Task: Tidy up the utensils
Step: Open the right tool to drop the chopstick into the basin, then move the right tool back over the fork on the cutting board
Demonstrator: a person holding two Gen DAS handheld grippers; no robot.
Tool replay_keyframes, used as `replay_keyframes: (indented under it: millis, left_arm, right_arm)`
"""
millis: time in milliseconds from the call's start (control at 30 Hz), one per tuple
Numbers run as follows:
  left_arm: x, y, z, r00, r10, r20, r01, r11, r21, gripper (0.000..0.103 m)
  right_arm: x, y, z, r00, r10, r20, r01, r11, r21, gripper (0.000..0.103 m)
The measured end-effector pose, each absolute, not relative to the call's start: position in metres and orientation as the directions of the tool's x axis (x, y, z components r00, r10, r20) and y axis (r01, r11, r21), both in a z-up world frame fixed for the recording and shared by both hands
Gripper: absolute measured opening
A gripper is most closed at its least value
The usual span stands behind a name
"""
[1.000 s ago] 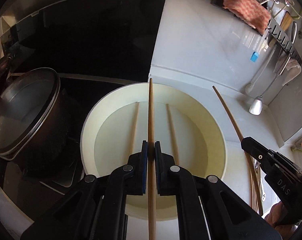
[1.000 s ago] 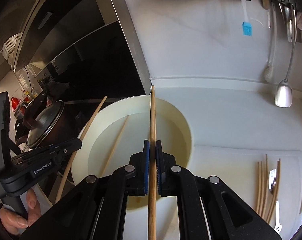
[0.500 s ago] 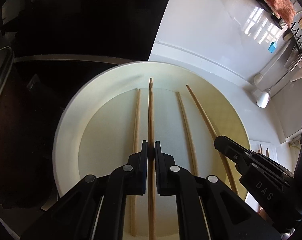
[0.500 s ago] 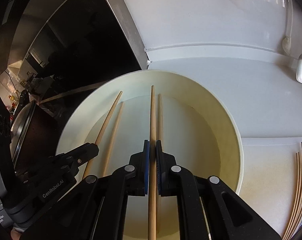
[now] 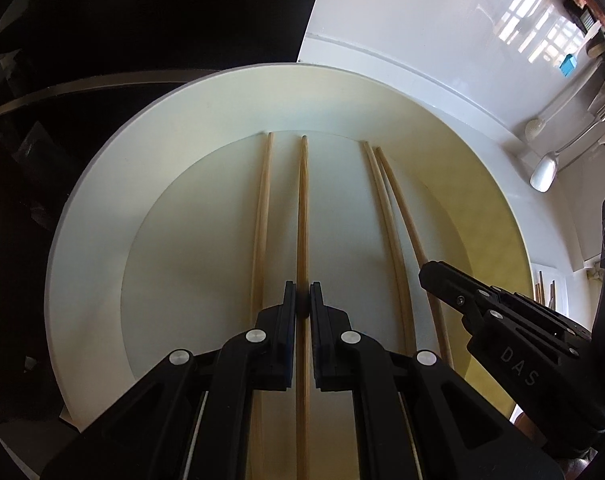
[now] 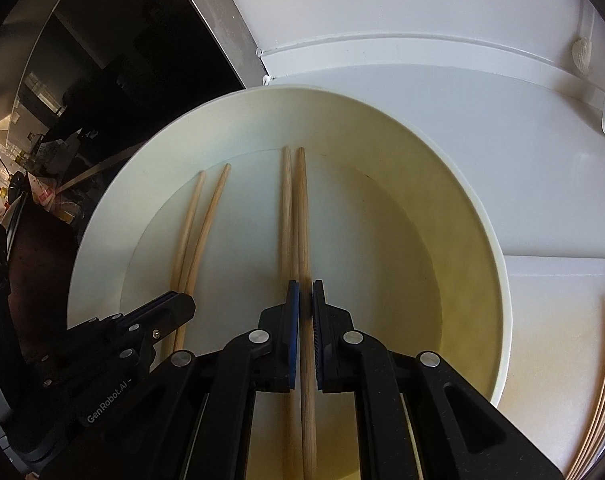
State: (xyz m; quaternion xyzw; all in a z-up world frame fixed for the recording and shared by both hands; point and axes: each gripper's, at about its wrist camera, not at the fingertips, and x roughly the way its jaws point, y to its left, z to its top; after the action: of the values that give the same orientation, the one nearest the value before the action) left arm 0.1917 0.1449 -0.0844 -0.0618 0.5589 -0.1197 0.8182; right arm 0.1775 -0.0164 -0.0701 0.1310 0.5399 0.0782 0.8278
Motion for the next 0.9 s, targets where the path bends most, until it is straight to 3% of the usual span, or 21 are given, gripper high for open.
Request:
replay_keyframes:
  millis: [400,500,633,767,900]
  left_arm:
    - [0.196,0.143,-0.090,0.321,-0.248,-0.914,0.111,0.968,-0.224,0.010]
    - [0.193,0.146,-0.085,0.340,-0.220,-0.914,0.111,0.975,-0.193,0.022]
    - [0.191,0.158,-0.078,0.340,-0.212,-0.916,0.084,0.977,-0.195,0.035]
    - [0.185,0.171,-0.061,0.375,-0.191,-0.907,0.060,0.982,-0.181,0.061]
    - [0.175,0.180,-0.041,0.434,-0.158,-0.887,0.053,0.987,-0.150,0.074]
  right_arm:
    - [0.189,-0.007,-0.080,0.361,0.270,-0.893,-0.020,0.959,0.282,0.007]
    - [0.189,-0.007,-0.078,0.367,0.262,-0.893,-0.018,0.961,0.275,0.013]
    - [0.183,-0.009,-0.066,0.404,0.259,-0.877,-0.044,0.963,0.264,0.033]
    - [0.177,-0.012,-0.052,0.436,0.259,-0.862,-0.065,0.964,0.257,0.039]
    - [0.168,-0.016,-0.042,0.449,0.273,-0.851,-0.057,0.959,0.277,0.049]
